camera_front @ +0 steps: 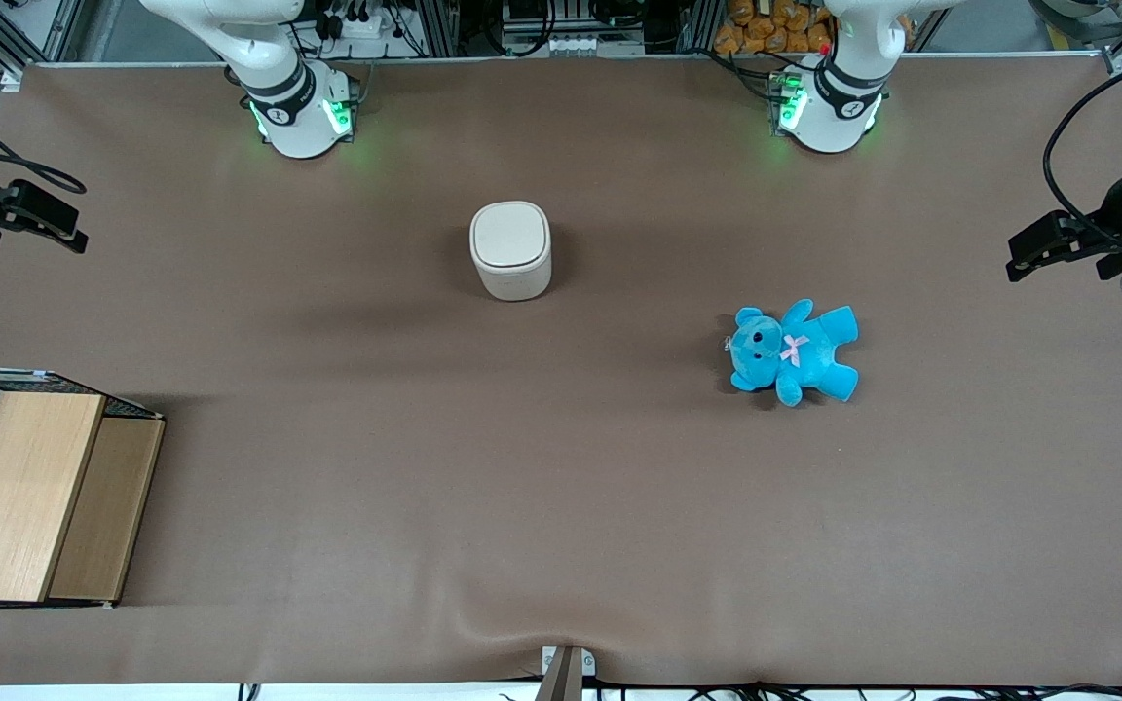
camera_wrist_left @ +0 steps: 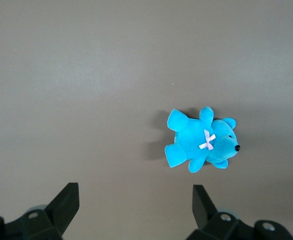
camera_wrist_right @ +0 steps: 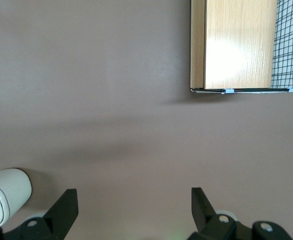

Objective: Open trash can with right arm

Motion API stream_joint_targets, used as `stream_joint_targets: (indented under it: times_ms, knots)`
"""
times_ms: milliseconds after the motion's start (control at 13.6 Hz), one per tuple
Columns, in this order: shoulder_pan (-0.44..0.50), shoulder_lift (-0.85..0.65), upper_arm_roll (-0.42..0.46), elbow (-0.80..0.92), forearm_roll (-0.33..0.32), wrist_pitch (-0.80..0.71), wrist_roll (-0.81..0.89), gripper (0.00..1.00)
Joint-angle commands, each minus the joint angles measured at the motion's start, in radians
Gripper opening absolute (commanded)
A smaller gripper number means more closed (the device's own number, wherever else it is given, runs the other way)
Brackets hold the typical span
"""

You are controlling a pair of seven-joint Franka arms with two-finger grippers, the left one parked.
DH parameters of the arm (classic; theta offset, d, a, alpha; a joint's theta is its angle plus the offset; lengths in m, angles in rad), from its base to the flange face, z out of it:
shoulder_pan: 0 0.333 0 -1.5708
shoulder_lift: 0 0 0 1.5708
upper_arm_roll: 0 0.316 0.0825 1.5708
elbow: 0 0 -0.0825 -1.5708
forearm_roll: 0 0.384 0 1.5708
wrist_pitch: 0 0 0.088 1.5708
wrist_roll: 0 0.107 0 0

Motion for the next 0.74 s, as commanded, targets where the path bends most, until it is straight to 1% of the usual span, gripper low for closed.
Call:
stream_joint_targets:
  times_ms: [0,442,663]
  knots:
    - [-0.015,0.009,0.01,0.02,-0.019,-0.013,-0.012,1.0]
    - [-0.006,0.009,0.01,0.012,-0.02,-0.014,-0.009,1.0]
    - [0.002,0.011,0.014,0.006,-0.014,-0.048,-0.01,1.0]
